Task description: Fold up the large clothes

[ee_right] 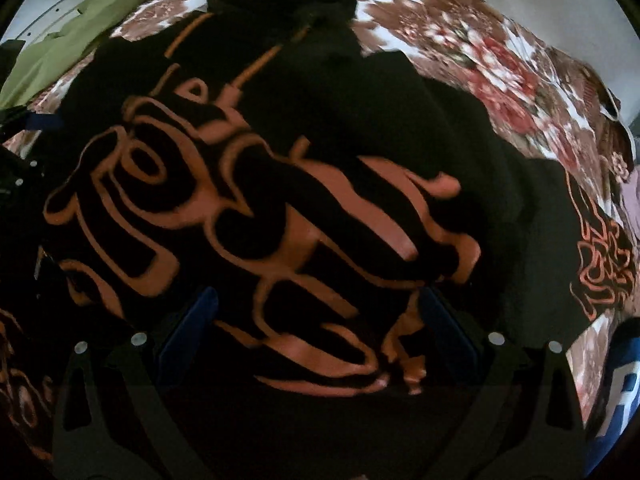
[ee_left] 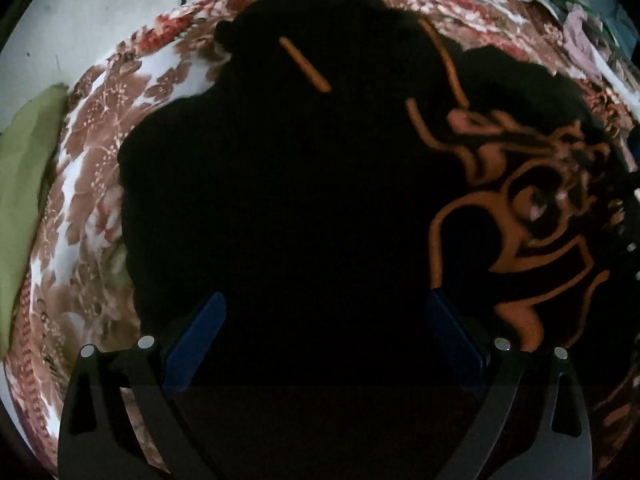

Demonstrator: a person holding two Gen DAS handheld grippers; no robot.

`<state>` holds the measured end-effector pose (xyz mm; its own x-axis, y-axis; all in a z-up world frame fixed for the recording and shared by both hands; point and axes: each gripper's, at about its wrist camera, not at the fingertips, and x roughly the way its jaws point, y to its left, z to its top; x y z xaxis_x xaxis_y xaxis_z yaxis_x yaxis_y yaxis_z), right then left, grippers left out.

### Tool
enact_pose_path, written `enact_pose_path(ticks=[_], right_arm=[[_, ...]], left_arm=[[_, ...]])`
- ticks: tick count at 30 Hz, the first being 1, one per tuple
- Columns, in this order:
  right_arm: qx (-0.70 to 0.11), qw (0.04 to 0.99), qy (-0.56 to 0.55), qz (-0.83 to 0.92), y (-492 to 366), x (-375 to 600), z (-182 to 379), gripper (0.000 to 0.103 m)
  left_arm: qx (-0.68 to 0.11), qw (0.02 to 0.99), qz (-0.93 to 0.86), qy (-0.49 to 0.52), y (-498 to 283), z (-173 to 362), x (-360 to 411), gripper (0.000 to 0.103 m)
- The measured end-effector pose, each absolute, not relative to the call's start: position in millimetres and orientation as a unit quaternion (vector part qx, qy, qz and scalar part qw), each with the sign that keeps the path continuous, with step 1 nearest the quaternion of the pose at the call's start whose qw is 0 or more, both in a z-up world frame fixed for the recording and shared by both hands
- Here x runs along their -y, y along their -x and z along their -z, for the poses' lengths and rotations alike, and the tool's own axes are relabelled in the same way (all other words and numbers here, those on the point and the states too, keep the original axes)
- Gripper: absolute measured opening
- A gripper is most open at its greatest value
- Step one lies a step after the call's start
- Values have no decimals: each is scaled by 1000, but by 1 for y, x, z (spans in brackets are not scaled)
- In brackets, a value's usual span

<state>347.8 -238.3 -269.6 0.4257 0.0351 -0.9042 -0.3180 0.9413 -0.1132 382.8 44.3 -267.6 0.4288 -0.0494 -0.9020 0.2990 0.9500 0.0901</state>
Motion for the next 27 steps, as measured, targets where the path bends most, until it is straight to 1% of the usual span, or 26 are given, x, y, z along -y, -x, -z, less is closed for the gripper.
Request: enact_pose_path(ticks=[7,11,15,19,24,27], right_arm=[[-514,843,106,-118,-334,260,260,98],[-486,857,78,-153,-330,270,222,98],[-457,875,75,-143,-330,293,182,98],[-461,879,52,-105,-340,338,167,98],[-470,879,60,-46,-350,408,151,98],[-482,875,45,-14,-359,459,146,98]], left_arm=[[-528,833,75,-150,-384,269,-72,99],[-513,841,51,-163,-374,241,-68,98],[-481,860,78,-154,-358,202,-25,98],[-456,874,110,-128,-352,177,31,98],[-445,878,141,-111,-346,166,111,98],[-440,877,159,-110,-348,163,153,98]])
